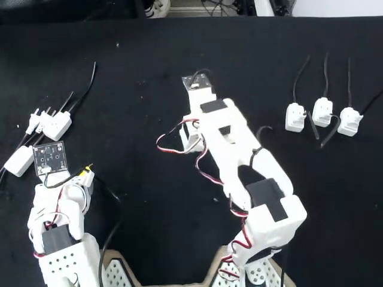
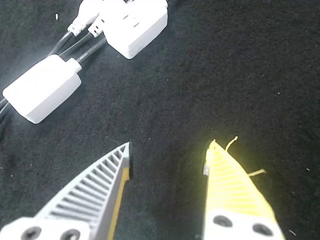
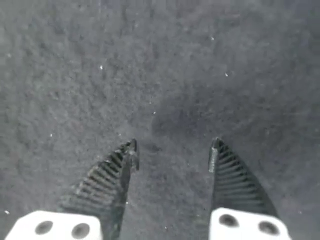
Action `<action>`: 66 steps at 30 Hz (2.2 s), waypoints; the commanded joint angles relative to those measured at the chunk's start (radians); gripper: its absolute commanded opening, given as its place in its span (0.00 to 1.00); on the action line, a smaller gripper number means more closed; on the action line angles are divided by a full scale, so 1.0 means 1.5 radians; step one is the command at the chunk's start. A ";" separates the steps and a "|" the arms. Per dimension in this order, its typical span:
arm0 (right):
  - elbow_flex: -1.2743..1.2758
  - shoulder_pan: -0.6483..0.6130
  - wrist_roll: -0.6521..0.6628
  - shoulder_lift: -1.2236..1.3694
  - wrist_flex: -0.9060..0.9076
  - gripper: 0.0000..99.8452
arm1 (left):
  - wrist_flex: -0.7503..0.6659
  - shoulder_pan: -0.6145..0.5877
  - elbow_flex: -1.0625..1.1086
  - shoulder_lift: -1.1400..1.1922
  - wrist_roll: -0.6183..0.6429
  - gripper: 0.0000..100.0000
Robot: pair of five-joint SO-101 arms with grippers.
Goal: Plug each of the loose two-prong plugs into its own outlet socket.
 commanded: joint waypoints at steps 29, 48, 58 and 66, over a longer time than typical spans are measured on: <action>0.389 -0.051 0.126 -0.275 -0.407 0.14 | -0.020 -0.082 -0.261 0.006 -0.049 0.24; 0.392 -0.051 0.127 -0.274 -0.408 0.14 | 0.084 -0.105 -0.668 0.634 -0.092 0.25; 0.392 -0.051 0.127 -0.274 -0.408 0.14 | 0.155 -0.102 -0.843 0.919 -0.096 0.25; 0.393 -0.051 0.127 -0.274 -0.408 0.14 | 0.078 -0.101 -0.909 1.029 -0.096 0.24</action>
